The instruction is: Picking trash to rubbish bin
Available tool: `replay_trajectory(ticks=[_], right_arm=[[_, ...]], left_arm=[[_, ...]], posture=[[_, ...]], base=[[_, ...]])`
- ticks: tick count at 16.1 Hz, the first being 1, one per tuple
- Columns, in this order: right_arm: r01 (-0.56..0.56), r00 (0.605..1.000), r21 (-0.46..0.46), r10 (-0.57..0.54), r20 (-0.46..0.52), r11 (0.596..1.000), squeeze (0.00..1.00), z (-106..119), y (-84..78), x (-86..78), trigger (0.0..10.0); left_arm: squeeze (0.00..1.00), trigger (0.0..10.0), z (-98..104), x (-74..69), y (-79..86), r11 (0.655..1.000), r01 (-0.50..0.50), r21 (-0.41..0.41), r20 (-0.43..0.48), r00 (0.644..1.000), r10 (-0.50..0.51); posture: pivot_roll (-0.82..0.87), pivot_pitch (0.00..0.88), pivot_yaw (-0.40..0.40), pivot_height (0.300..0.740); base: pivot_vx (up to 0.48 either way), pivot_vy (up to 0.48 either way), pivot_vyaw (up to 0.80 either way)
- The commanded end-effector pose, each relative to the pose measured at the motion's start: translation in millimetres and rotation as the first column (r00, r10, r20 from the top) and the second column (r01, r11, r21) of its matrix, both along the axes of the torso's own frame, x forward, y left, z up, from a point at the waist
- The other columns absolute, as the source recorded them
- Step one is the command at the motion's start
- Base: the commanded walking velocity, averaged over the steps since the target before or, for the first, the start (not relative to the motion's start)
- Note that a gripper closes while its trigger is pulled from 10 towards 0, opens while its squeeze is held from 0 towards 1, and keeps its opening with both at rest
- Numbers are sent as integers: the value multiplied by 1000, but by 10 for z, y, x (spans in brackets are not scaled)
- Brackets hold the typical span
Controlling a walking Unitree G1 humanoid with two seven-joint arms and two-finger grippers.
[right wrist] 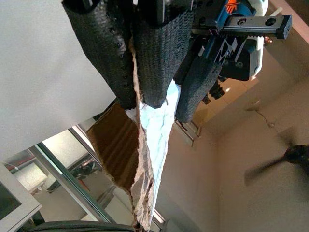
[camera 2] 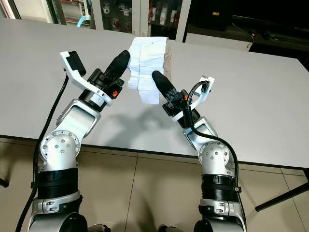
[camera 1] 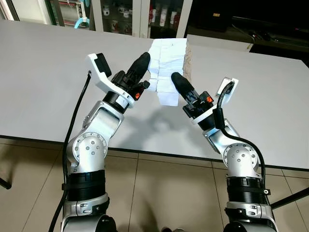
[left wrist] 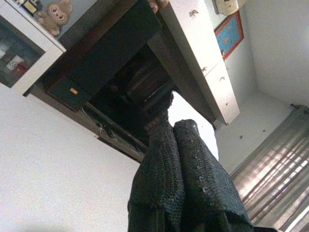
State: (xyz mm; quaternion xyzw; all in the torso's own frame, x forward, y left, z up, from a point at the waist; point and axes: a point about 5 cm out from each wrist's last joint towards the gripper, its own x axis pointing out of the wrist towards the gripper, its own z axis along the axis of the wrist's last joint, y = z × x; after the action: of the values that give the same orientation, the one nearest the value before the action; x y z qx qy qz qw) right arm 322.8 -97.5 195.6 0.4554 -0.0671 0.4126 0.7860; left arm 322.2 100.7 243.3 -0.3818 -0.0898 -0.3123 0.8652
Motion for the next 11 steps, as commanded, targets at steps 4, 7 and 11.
replay_trajectory(ticks=[4, 7, 11], right_arm=[[11, 1000, -17, -11, 14, 1000, 0, 8, -36, -8, 0], [10, 1000, -16, -9, 15, 1000, 0, 7, -37, -10, 0], [43, 999, -35, -44, -27, 998, 0, -48, -48, 43, 10000]], left_arm=[[0, 10000, 57, 3, -75, 1000, 28, 4, 12, 1000, -28], [0, 10000, 47, 12, -74, 1000, 13, 22, 13, 1000, -13], [1000, 10000, 13, -10, -124, 998, 51, 33, 4, 999, -52]], posture=[[-33, 65, -103, 740], [-32, 66, -106, 740], [-31, 65, -106, 740]], base=[[0, 0, 0], [0, 0, 0], [0, 0, 0]])
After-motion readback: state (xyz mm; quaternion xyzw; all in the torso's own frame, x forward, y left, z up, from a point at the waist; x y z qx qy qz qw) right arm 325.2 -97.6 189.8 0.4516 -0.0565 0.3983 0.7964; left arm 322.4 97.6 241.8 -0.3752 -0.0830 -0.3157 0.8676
